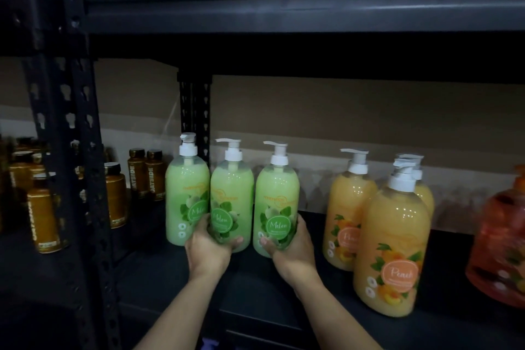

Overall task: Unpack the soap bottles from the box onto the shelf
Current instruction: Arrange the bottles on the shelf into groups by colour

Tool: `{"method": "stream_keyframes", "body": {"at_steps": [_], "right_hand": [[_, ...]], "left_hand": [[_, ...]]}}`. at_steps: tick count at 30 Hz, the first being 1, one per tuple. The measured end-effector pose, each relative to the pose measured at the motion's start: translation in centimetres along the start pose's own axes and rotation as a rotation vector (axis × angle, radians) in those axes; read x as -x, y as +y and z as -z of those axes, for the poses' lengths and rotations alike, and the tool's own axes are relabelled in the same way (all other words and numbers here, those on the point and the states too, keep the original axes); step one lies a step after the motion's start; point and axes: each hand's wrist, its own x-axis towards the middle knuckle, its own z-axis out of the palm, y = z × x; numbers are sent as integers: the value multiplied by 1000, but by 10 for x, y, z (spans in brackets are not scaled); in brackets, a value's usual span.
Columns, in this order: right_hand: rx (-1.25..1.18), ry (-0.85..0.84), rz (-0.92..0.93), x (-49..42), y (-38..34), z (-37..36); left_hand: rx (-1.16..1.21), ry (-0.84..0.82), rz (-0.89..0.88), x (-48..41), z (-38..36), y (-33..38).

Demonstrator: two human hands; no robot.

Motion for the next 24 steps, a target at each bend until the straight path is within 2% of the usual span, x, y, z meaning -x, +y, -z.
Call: {"method": "stream_keyframes", "body": {"at_steps": [12,24], "right_hand": [[53,-14,6,4,-8,7],[-1,-54,-37,9,-17,10]], "left_hand": [[13,-12,35,-1,0,4],[3,-25,21,6,2,9]]}}
